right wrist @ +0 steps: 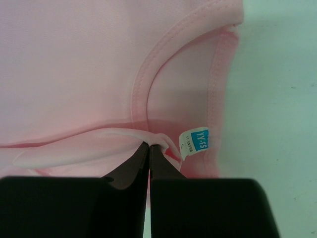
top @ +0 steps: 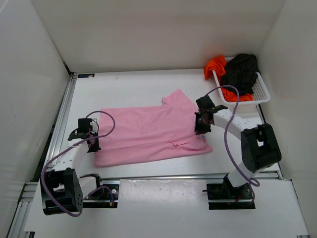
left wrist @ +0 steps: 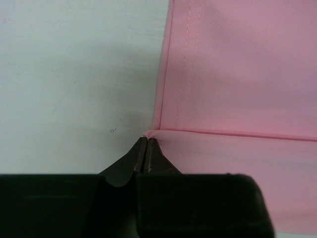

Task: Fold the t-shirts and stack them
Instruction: Fold the flattened tshirt in 1/3 of the way

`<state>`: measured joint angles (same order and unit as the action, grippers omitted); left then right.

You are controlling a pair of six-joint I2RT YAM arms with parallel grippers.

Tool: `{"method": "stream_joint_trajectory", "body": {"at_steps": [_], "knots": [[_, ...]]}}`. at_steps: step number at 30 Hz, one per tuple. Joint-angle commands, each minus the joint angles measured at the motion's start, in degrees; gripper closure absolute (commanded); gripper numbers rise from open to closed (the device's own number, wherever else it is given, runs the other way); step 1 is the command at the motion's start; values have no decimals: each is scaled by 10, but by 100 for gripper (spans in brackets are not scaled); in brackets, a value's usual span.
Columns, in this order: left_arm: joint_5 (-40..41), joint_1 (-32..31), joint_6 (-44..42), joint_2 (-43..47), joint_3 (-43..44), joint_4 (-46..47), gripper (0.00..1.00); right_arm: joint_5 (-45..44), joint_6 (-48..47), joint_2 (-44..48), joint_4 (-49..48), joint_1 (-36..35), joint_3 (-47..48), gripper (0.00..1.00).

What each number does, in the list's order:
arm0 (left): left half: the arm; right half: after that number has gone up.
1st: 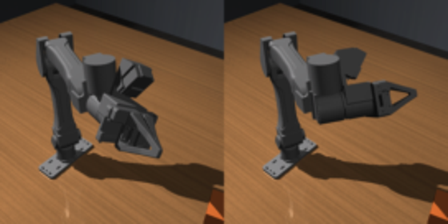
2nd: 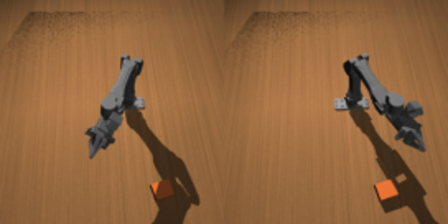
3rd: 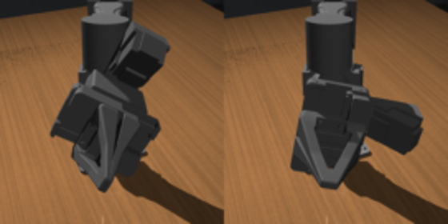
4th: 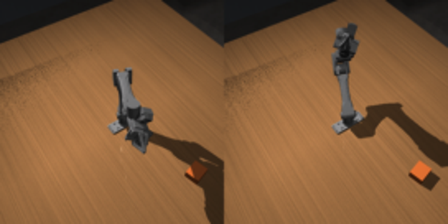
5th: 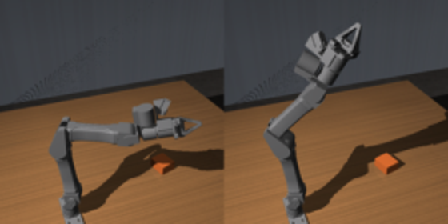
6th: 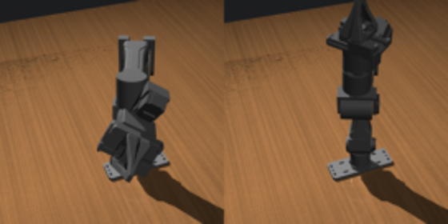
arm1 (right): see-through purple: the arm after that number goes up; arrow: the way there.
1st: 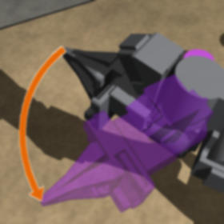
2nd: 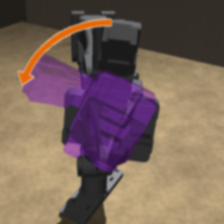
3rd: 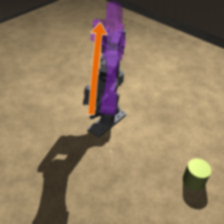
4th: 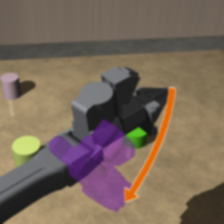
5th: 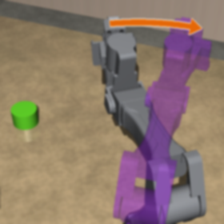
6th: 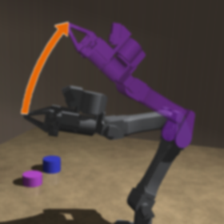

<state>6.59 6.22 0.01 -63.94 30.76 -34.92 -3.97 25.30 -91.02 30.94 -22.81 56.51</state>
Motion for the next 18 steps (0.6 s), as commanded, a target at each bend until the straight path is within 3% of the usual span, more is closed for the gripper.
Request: {"method": "stream_joint_trajectory", "body": {"at_steps": [1,18], "knots": [[0,4,0,1,19,20,90,-10,-21,-17,-2,6,30,100],[18,4,0,-4,19,37,90,-19,-5,-80,-7,21,105,100]]}}
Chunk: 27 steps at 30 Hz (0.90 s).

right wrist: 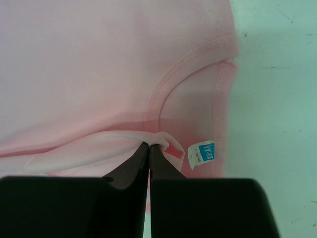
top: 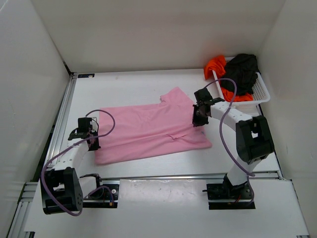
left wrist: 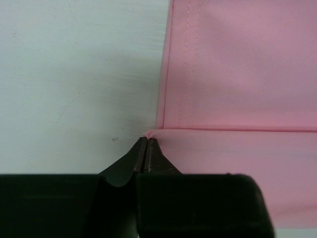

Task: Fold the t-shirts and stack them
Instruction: Fold the flattened tshirt in 1/3 of the way

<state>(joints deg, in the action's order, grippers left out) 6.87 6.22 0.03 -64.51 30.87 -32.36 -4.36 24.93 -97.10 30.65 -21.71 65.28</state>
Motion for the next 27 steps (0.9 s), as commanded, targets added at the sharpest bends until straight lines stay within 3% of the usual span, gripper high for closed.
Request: {"method": "stream_joint_trajectory", "body": {"at_steps": [1,14,19,23,27], "knots": [[15,4,0,2,18,12,90,-15,-1,-26,-4,11,22,100],[15,4,0,-15,23,17,90,-10,4,-63,-4,16,97,99],[15,4,0,-20,23,17,90,14,4,-112,19,30,130,88],[22,4,0,-25,23,22,88,16,17,-111,41,46,147,65],[27,4,0,-39,38,22,80,-6,17,-76,46,56,140,60]]}}
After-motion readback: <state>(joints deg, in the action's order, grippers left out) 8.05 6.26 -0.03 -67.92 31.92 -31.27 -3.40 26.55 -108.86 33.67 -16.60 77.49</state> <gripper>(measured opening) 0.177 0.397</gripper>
